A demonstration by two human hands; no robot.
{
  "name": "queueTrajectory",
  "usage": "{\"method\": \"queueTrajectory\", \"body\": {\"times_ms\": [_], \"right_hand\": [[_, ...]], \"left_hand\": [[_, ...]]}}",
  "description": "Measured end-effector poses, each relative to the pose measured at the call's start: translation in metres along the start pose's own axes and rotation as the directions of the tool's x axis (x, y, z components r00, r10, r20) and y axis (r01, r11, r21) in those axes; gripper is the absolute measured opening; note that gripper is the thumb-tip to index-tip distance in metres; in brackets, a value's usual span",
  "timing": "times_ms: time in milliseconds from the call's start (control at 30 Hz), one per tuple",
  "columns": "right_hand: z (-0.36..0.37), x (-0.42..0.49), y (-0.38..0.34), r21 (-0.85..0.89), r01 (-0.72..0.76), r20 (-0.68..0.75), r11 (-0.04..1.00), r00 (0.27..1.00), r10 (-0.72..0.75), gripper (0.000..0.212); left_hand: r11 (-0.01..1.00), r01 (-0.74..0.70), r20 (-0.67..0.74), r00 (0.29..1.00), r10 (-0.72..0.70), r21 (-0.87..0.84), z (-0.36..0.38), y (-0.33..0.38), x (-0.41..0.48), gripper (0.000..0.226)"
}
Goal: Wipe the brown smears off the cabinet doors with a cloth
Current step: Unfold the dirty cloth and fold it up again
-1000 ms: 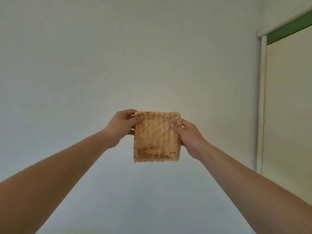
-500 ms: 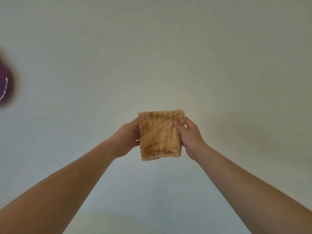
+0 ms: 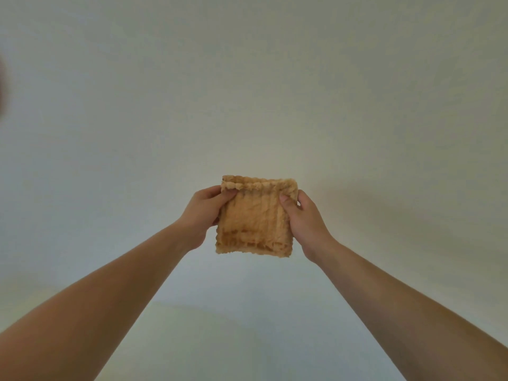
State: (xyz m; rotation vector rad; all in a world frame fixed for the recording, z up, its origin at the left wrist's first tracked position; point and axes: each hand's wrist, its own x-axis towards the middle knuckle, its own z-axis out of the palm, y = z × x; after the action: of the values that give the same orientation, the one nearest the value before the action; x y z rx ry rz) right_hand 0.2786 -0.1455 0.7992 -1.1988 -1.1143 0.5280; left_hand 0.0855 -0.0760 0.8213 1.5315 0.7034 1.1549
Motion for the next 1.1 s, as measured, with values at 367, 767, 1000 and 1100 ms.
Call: {"method": "queueTrajectory", "body": {"times_ms": [367,767,1000,1100], "right_hand": [[0.037,-0.015,-0.044,-0.119,0.013,-0.113,0.993,0.993,-0.026,0.034],[0.090,-0.031,-0.038,-0.120,0.047,-0.263,0.992,0.962,-0.077,0.035],[0.087,-0.021,-0.011,-0.137,0.046,-0.283,0.989,0.955,-0.083,0.044],[0.077,-0.013,0.009,-0.185,0.060,-0.308,0.981,0.944,-0.116,0.037]], "left_hand": [[1.000,0.013,0.116,0.993,-0.011,-0.017,-0.050,0.020,0.005,0.032],[0.994,-0.108,0.225,0.968,0.108,-0.013,-0.100,0.015,0.013,0.029],[0.997,-0.073,0.189,0.979,0.078,-0.036,-0.086,-0.010,0.027,0.025],[0.998,-0.054,0.172,0.983,0.060,-0.043,-0.075,-0.029,0.033,0.027]]}}
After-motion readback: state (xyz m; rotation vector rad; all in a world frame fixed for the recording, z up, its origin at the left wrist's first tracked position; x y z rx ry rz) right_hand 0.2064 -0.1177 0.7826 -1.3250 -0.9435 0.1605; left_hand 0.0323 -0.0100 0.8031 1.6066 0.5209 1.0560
